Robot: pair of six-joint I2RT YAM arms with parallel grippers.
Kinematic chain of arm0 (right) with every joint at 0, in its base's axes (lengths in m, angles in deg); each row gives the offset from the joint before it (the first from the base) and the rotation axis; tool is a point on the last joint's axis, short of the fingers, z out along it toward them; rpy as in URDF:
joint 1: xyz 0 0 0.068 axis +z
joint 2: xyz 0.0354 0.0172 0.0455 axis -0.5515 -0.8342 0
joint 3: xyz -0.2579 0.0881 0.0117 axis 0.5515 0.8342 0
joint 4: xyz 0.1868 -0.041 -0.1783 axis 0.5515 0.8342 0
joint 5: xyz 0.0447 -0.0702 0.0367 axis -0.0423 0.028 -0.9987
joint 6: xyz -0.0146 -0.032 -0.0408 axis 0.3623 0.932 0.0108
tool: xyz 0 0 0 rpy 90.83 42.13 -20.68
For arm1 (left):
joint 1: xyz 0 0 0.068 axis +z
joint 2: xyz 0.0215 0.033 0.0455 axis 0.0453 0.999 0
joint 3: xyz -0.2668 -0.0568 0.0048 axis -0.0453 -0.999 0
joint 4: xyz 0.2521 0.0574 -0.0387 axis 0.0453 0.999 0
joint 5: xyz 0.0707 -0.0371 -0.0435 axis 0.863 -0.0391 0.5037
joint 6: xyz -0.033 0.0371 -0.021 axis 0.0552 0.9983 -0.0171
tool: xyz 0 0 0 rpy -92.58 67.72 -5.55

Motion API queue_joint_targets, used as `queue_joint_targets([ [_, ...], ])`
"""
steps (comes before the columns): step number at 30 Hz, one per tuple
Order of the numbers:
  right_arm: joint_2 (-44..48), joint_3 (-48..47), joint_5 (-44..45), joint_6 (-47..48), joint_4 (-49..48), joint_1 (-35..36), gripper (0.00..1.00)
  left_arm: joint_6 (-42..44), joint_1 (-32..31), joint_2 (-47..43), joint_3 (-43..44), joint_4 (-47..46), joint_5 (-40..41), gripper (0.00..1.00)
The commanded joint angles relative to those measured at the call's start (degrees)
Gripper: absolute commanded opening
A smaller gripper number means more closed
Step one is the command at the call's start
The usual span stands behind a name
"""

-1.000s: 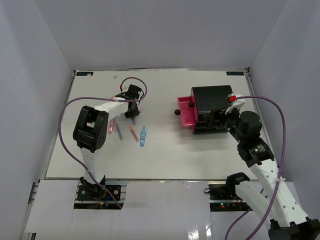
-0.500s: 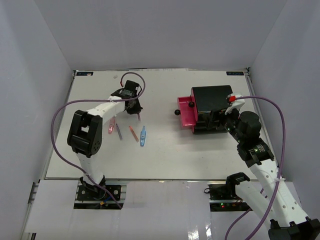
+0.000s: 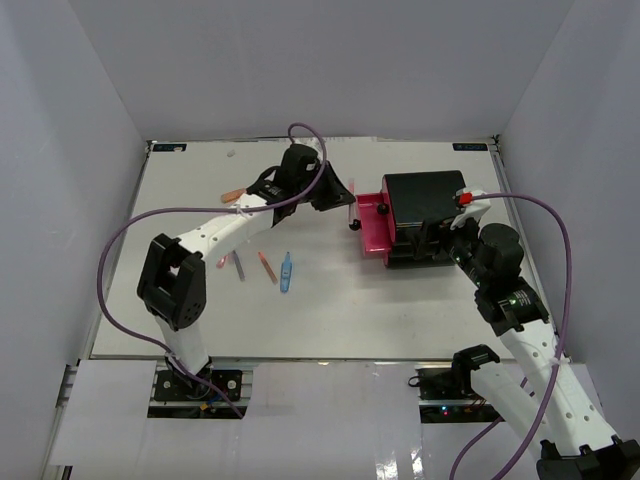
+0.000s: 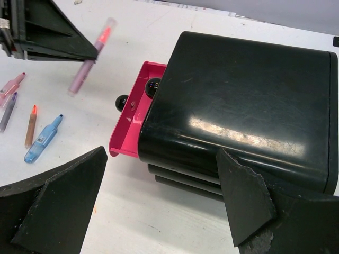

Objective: Sort the stationery into containers
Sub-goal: Pick up the pen from the center of the board, then place the pen in the drawer.

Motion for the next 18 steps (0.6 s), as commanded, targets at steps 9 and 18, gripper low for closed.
queue_joint_targets([
  [9, 1.74, 0.32, 0.98, 0.12, -1.19, 0.44, 0.9, -5.73, -5.99, 7.55, 7.92, -3.58, 1.02, 0.25],
  [18, 2.01, 0.85, 1.16, 0.47, -1.36, 0.53, 0.9, -5.65, -6.52, 8.26, 7.93, -3.23, 3.48, 0.43],
])
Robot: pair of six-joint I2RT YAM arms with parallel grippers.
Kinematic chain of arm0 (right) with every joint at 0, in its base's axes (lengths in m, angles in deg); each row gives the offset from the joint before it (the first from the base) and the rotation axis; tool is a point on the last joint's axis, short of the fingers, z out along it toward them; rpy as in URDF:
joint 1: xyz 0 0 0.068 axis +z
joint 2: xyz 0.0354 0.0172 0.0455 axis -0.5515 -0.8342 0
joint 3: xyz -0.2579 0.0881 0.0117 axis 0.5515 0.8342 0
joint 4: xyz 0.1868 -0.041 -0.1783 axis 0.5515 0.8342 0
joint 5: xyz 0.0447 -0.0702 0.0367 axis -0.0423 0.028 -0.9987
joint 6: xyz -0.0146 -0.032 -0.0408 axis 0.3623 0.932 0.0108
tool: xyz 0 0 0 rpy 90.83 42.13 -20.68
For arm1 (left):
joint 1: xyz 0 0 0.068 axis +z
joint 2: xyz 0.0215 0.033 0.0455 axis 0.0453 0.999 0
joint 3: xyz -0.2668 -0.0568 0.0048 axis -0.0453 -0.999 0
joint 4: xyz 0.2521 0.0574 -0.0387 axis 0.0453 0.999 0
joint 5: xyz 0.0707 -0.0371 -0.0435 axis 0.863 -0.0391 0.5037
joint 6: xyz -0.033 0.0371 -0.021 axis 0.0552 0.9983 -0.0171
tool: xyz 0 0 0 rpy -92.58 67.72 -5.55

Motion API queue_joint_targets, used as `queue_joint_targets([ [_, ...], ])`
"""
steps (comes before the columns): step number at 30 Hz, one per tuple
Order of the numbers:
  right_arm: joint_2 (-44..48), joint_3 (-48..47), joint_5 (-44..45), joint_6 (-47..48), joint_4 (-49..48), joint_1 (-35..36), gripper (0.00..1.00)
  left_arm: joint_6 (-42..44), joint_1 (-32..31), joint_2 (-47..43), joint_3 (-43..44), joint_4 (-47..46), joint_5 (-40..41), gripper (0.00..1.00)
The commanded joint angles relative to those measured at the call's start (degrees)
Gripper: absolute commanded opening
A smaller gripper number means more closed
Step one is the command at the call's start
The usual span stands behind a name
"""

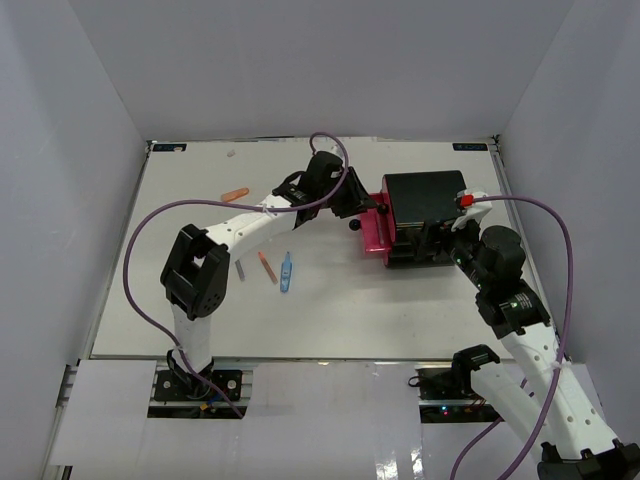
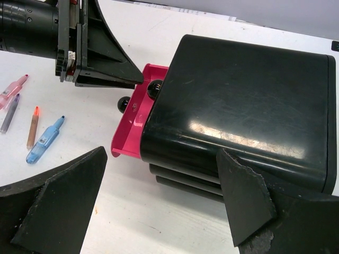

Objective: Sort the stationery into containers
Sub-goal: Place the pen in the drawer.

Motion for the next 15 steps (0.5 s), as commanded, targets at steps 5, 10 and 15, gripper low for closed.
queue_joint_targets([
  [5, 0.61, 0.41, 0.64, 0.52, -1.34, 0.27, 0.9, 0.8, -0.25, -2.19, 1.61, 0.19, 2.45, 0.53],
  [10, 0.34, 0.06, -0.33, 0.6, -1.25, 0.35, 0.9, 7.99, 0.02, -5.79, 1.08, 5.62, 9.9, 0.64],
  [15, -0.36, -0.99, -1.65, 0.87, -1.16, 0.62, 0.9, 17.58, 1.77, -13.33, -4.71, 9.32, 18.27, 0.78],
])
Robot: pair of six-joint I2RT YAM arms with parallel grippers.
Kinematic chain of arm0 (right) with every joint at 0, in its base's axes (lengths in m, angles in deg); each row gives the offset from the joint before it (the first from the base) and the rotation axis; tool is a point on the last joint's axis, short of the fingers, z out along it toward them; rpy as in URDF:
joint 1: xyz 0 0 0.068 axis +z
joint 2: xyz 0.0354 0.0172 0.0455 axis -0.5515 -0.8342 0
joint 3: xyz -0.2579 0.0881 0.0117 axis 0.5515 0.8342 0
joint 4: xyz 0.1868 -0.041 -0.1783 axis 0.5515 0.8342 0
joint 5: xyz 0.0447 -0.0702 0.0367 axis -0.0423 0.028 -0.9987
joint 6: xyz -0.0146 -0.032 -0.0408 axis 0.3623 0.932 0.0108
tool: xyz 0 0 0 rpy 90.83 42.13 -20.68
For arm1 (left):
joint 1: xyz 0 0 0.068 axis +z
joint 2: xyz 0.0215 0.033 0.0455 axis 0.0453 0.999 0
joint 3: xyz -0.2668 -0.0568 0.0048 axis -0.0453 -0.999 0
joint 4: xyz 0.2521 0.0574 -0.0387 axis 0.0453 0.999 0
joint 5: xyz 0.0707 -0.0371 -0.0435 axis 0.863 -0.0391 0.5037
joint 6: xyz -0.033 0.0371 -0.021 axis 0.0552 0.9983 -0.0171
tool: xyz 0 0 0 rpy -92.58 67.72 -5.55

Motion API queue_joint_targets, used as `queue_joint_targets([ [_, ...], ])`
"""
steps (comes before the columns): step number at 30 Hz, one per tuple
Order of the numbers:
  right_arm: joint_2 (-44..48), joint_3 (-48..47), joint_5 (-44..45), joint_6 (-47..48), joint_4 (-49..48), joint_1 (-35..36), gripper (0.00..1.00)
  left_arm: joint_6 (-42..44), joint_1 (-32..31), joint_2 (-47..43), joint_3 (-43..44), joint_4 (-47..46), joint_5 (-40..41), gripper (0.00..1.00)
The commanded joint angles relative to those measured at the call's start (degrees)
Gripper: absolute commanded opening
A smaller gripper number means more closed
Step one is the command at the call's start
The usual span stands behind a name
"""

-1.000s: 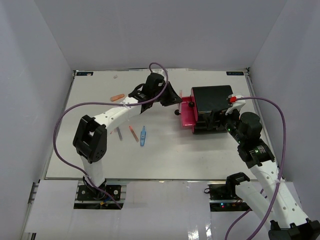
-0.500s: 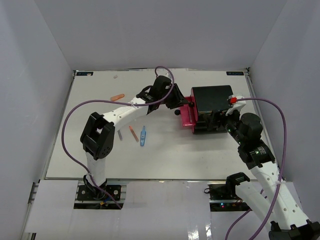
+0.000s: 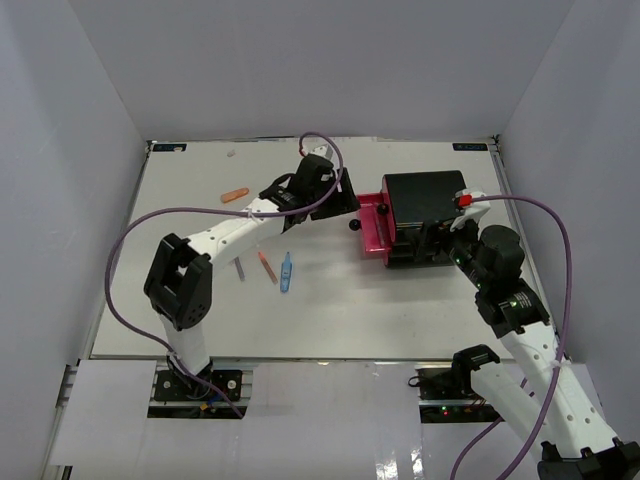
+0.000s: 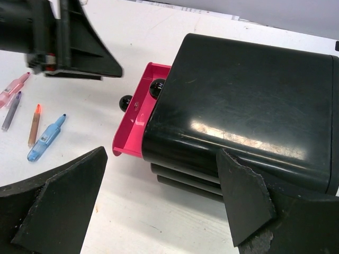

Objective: Sort the stationery into containers
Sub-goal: Place the pen in the drawer, then pick up the pen from the center of the board.

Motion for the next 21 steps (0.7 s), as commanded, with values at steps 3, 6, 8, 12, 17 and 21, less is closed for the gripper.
queue_joint_targets([
  [3, -1.04, -2.0, -1.83, 0.85, -0.9, 0.93, 0.9, 12.76, 4.55, -13.34, -7.63, 5.71, 10.51, 0.86],
  [6, -2.97, -3.58, -2.44, 1.28, 0.41, 1.45, 0.9, 14.78, 9.83, -18.09, -12.92, 7.82, 9.55, 0.88],
  [8, -4.72, -5.42, -2.97, 1.98, 1.47, 2.15, 0.9, 18.28, 12.9, -20.91, -16.25, 8.0, 7.8, 0.89],
  [12, -6.84, -7.27, -3.68, 3.13, 3.23, 3.12, 0.9, 28.89, 15.29, -22.5, -19.16, 7.82, 7.27, 0.86],
  [17, -7.37, -7.63, -4.9, 3.57, 3.23, 3.3, 0.9, 39.73, 16.69, -17.85, -17.33, 7.65, 5.59, 0.85],
  [21, -7.81, -7.72, -5.87, 3.83, 3.32, 3.39, 0.9, 50.7, 17.05, -12.4, -14.17, 5.72, 0.68, 0.82],
])
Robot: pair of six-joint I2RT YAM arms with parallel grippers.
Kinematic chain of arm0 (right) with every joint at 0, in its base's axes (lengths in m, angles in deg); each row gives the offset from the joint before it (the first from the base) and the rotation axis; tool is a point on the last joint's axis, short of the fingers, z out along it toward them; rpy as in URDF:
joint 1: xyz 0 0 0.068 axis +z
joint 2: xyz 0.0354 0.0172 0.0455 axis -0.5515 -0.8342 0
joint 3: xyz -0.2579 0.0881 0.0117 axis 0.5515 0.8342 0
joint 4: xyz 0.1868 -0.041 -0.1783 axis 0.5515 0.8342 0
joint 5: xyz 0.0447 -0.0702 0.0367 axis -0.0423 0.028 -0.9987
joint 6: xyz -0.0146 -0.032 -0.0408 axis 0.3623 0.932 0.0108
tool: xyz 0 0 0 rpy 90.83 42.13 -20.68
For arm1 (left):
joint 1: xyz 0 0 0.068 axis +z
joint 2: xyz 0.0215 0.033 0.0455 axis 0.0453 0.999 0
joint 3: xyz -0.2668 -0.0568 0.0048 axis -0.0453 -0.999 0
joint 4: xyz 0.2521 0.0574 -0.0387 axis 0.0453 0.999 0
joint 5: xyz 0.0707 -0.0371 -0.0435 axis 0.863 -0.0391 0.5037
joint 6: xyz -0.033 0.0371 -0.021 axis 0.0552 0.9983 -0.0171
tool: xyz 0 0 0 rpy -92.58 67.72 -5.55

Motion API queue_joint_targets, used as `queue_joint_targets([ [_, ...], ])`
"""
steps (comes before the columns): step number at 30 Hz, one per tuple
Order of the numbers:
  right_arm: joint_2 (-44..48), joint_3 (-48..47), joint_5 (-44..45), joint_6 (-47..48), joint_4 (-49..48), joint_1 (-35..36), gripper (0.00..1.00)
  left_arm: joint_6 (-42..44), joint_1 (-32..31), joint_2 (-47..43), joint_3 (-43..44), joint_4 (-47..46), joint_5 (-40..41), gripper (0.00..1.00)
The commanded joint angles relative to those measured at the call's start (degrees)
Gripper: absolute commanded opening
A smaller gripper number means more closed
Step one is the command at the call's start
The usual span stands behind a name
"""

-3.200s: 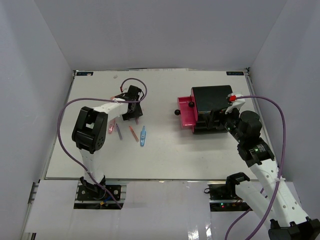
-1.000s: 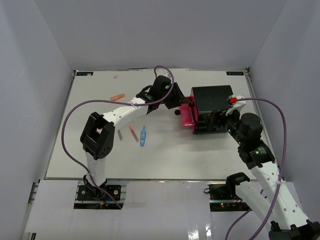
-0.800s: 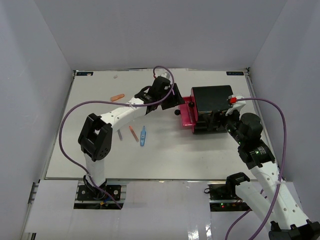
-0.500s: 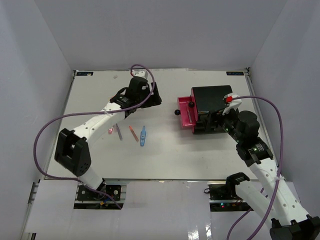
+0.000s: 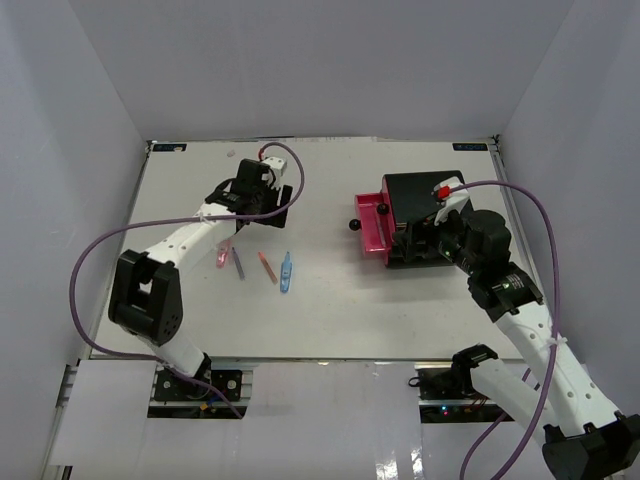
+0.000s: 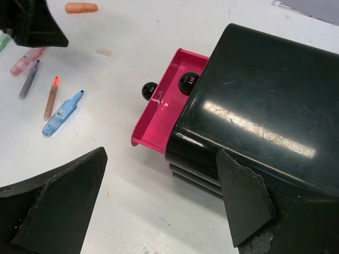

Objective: Sort the stationery into containers
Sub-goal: Pick up the pen from the center of the board.

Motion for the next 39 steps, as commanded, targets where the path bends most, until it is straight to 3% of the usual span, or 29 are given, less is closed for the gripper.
queue_joint_targets([
  [1, -0.29, -2.84, -2.07, 0.93, 0.15, 0.5, 0.9, 13.2, 0.65, 4.11, 4.98, -1.7, -4.53, 0.81],
  [6, -0.29, -2.67, -3.65, 0.75, -0.03, 0.94, 0.9, 20.67, 1.01, 13.78, 12.19, -0.82, -11.11, 0.74],
  [11, 0.85, -1.61, -3.74, 0.84, 0.06, 1.12, 0.9, 22.88, 2.06, 21.6, 21.95, 4.45, -15.08, 0.68],
  [19, 0.85, -1.7, -2.86, 0.93, 1.29, 1.03, 0.9, 23.94, 2.24, 28.55, 26.36, 8.15, -15.78, 0.59],
  [33, 1.47, -1.0, -2.69, 0.93, 1.64, 1.12, 0.9, 21.31, 2.41, 30.67, 26.18, 7.54, -11.58, 0.53],
  [39, 1.99, -1.0, -2.43, 0.93, 1.91, 1.03, 0.9, 6.82, 2.5, 19.89, 22.76, 5.33, -5.51, 0.58],
])
